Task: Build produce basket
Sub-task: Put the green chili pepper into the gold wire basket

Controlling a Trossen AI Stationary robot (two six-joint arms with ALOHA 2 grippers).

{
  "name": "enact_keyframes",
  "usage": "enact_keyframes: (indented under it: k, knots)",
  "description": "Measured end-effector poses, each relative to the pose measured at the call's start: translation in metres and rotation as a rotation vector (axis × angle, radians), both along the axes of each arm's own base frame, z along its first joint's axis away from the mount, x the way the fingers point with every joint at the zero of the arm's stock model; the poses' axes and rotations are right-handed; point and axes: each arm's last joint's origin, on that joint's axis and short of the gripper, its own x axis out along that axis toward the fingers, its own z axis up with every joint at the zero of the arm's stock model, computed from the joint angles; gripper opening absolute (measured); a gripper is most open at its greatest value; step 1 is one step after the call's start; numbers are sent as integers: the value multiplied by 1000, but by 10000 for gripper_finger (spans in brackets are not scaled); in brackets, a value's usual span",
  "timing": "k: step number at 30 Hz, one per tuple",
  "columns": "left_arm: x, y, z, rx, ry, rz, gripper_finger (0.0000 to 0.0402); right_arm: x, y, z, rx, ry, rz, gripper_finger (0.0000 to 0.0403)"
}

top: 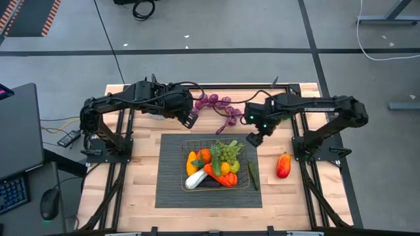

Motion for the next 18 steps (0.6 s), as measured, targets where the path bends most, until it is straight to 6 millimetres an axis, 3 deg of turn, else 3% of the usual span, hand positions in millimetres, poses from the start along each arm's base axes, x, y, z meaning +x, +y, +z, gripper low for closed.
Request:
enact_keyframes:
  k: [4, 11, 18]
  knots:
    - [0, -1, 0, -7, 1, -8, 184, -4, 20, -7, 38, 35, -4, 306]
    - [-3, -20, -9, -150, 57, -51, 185, -13, 70, -39, 78, 143, 13, 306]
    - [-1, -48, -24, -188, 126, -156, 185, -18, 118, -73, 119, 57, -46, 306]
